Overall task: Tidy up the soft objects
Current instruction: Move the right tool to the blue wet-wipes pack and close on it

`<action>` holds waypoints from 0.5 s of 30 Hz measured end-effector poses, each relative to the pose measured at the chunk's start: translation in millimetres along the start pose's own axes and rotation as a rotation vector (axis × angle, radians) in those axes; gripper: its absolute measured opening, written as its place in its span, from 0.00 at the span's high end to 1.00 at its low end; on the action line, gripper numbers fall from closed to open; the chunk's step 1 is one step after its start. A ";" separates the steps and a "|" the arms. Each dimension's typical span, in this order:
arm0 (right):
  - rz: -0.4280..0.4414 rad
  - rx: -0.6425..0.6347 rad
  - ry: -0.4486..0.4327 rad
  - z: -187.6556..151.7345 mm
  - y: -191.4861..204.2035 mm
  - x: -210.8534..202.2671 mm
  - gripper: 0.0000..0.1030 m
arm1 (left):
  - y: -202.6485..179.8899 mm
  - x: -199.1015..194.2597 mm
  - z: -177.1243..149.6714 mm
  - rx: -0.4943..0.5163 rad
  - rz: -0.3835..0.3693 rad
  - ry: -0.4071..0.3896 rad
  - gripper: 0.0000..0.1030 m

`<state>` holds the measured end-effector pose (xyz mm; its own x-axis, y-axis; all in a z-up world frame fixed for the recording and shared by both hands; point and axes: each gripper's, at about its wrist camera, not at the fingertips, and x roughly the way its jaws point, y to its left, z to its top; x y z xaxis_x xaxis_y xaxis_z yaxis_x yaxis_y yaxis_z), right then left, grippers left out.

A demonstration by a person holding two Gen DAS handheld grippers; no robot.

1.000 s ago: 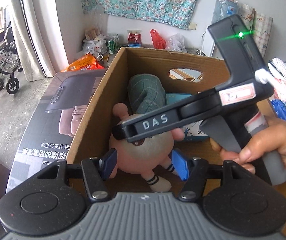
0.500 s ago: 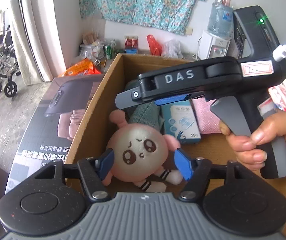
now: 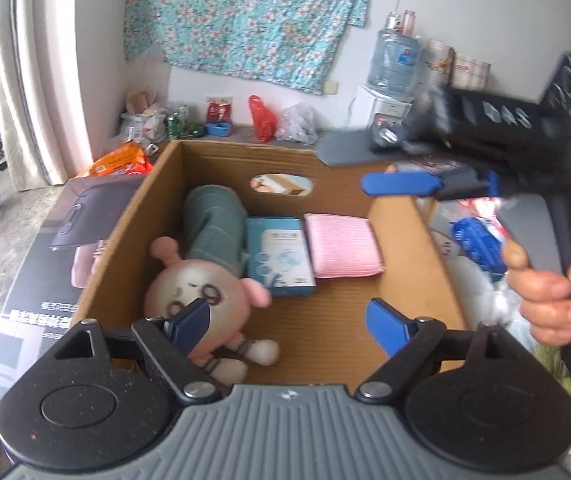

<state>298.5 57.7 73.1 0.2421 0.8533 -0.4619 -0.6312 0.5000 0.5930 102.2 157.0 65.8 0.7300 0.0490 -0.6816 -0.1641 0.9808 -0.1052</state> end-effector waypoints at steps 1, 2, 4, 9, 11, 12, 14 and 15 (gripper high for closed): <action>-0.002 0.007 -0.007 -5.7 -3.8 -12.9 0.18 | -5.9 -1.4 -0.5 0.006 -0.008 -0.003 0.12; -0.004 0.011 -0.012 -10.9 -7.6 -26.0 0.18 | -12.2 -2.5 -1.1 0.011 -0.014 -0.005 0.11; -0.022 0.016 -0.030 -19.7 -16.6 -53.4 0.18 | -25.3 -4.9 0.3 0.023 -0.031 -0.011 0.10; -0.112 0.020 -0.078 -30.0 -40.3 -123.9 0.17 | -65.0 -5.0 5.1 0.078 -0.076 -0.013 0.10; -0.169 0.015 -0.102 -29.0 -53.9 -151.3 0.17 | -83.1 -3.0 9.3 0.112 -0.096 -0.016 0.10; -0.200 0.013 -0.109 -27.7 -60.9 -162.6 0.17 | -93.4 -1.5 11.3 0.132 -0.104 -0.019 0.09; -0.261 0.025 -0.109 -24.7 -78.8 -181.5 0.16 | -114.0 3.6 15.9 0.175 -0.121 -0.026 0.07; -0.289 0.036 -0.103 -22.8 -88.7 -188.4 0.16 | -123.9 7.4 18.7 0.196 -0.130 -0.028 0.07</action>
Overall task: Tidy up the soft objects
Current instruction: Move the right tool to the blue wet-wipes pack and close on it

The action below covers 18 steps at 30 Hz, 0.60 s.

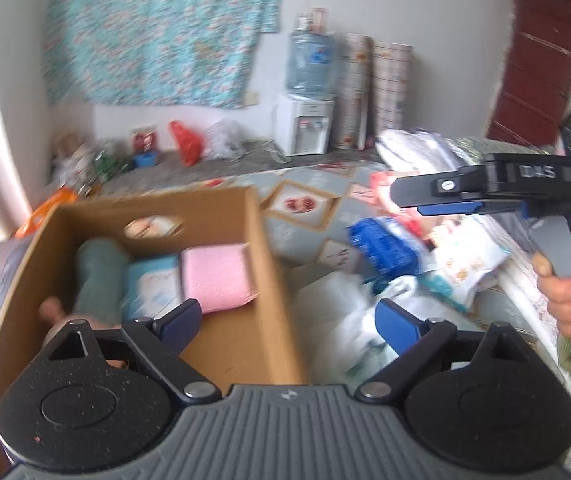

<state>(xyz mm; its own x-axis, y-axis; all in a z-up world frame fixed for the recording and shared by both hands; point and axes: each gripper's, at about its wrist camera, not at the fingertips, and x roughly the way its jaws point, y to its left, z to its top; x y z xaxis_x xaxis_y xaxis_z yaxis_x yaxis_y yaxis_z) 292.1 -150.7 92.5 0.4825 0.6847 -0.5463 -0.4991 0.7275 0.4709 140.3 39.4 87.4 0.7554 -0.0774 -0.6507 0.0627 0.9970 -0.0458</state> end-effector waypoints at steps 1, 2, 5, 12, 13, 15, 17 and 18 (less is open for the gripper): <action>-0.027 0.005 0.013 3.0 -10.8 -1.7 0.16 | -8.8 6.2 4.6 0.020 -0.009 0.001 0.07; -0.060 0.012 0.027 5.9 -22.4 -1.0 0.16 | -17.5 13.7 9.2 0.039 -0.015 0.007 0.07; -0.165 0.009 0.095 11.9 -49.3 15.0 0.15 | -43.0 38.3 22.0 0.099 -0.028 0.035 0.07; -0.366 -0.109 0.247 18.8 -74.3 95.0 0.16 | -65.2 86.1 28.2 0.147 -0.032 0.097 0.07; -0.385 -0.120 0.257 20.1 -76.8 107.8 0.15 | -63.3 90.3 27.7 0.142 -0.031 0.107 0.08; -0.407 -0.135 0.290 20.0 -84.4 125.6 0.16 | -56.2 95.8 27.1 0.136 -0.018 0.121 0.08; -0.428 -0.168 0.320 19.7 -89.8 139.2 0.16 | -46.7 98.6 26.7 0.128 0.004 0.126 0.08; -0.448 -0.191 0.333 18.7 -90.7 145.5 0.16 | -42.6 99.3 27.0 0.124 0.013 0.129 0.08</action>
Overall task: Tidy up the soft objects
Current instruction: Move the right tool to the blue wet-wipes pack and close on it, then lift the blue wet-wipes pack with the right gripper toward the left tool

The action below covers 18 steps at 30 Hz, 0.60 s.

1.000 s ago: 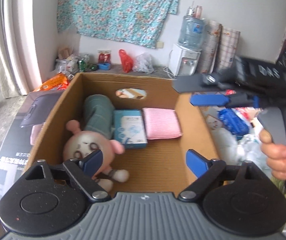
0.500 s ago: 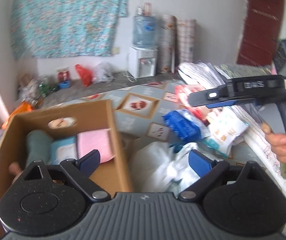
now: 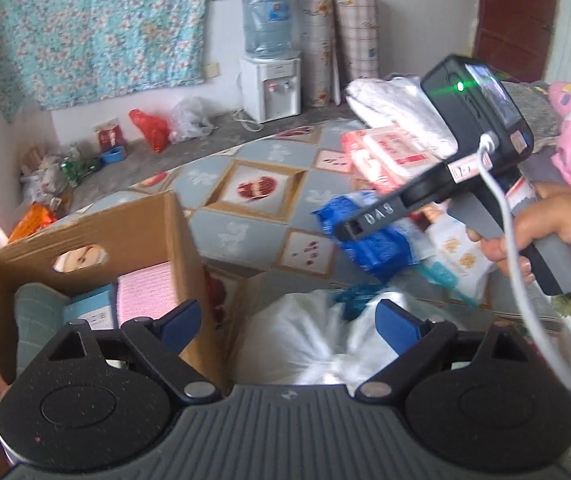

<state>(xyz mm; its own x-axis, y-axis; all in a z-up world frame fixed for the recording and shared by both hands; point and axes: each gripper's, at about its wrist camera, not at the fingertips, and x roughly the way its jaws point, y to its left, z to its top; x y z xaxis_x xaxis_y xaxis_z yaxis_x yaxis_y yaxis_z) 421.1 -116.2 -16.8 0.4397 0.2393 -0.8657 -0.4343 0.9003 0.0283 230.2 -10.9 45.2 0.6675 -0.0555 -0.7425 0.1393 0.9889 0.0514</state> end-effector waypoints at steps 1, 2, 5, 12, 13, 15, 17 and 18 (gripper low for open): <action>-0.020 -0.023 0.010 0.1 2.7 5.4 0.16 | 5.1 0.7 -0.5 -0.010 0.007 0.003 0.08; -0.041 -0.048 0.020 0.4 5.5 11.4 0.16 | 9.8 0.7 -0.9 -0.019 0.009 0.006 0.08; -0.109 -0.111 0.042 0.6 11.6 29.3 0.16 | 20.9 -0.3 -3.1 -0.036 0.006 0.008 0.08; -0.165 -0.177 0.039 -6.2 7.8 42.5 0.29 | 34.6 -4.9 -10.4 -0.061 -0.003 0.004 0.08; -0.151 -0.150 0.030 -5.5 3.9 39.5 0.32 | 36.1 -5.7 -10.9 -0.061 -0.004 0.003 0.08; -0.116 -0.090 0.009 -4.8 -5.6 32.3 0.36 | 37.8 -8.5 -12.0 -0.068 -0.008 -0.004 0.08; -0.068 -0.020 -0.014 -5.5 -17.1 24.7 0.38 | 40.1 -12.0 -12.7 -0.079 -0.012 -0.012 0.08; -0.041 0.019 -0.023 -5.9 -23.4 21.2 0.39 | 40.7 -14.0 -13.2 -0.084 -0.015 -0.017 0.08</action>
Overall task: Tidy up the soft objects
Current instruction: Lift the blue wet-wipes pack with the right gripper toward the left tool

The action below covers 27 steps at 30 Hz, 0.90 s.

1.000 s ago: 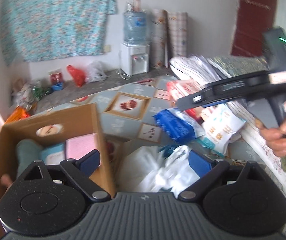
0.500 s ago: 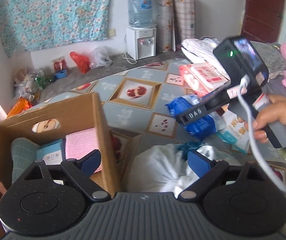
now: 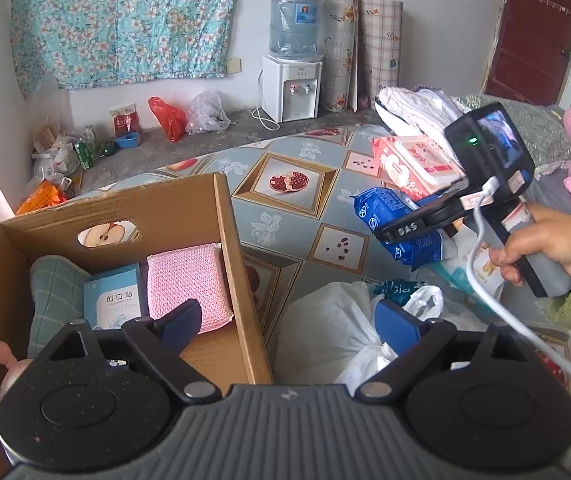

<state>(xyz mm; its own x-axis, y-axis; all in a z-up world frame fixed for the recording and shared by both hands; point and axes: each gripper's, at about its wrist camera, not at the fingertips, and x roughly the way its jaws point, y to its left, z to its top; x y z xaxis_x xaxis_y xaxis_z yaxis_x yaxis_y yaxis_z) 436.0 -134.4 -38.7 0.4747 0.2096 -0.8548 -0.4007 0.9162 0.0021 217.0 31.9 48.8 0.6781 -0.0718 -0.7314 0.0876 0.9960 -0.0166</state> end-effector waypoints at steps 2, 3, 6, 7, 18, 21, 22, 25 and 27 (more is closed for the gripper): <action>0.073 0.073 -0.018 -1.2 -12.4 -7.6 0.41 | -1.8 -4.3 -0.7 -0.006 -0.002 -0.007 0.08; 0.107 0.108 -0.025 -2.6 -17.5 -12.0 0.42 | -2.1 -7.0 -1.4 -0.008 -0.005 -0.013 0.08; 0.173 0.174 -0.071 -7.7 -27.8 -28.1 0.43 | -4.4 -14.8 -3.0 -0.007 -0.011 -0.024 0.08; 0.198 0.192 -0.093 -10.0 -30.6 -34.4 0.43 | -5.5 -17.5 -4.0 -0.007 -0.015 -0.026 0.08; 0.574 0.549 -0.281 -79.9 -87.6 -120.7 0.42 | -37.4 -51.2 -23.2 0.000 -0.082 -0.059 0.08; 0.679 0.603 -0.330 -118.8 -92.7 -141.0 0.42 | -53.0 -59.5 -32.0 -0.024 -0.112 -0.084 0.08; 0.705 0.621 -0.332 -131.4 -93.0 -142.3 0.42 | -59.1 -61.4 -35.4 -0.031 -0.116 -0.098 0.08; 0.775 0.687 -0.286 -159.3 -92.0 -125.3 0.42 | -77.8 -62.2 -46.8 -0.052 -0.140 -0.123 0.08; 0.779 0.729 -0.249 -171.5 -91.6 -105.8 0.42 | -89.6 -59.6 -54.8 -0.066 -0.149 -0.135 0.08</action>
<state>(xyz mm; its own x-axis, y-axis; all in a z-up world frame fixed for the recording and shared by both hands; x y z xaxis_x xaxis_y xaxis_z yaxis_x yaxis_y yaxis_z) 288.1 -299.0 -37.4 0.4705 0.8070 -0.3569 -0.1388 0.4672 0.8732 128.7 -50.2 56.5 0.7533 -0.2207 -0.6196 0.1490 0.9748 -0.1661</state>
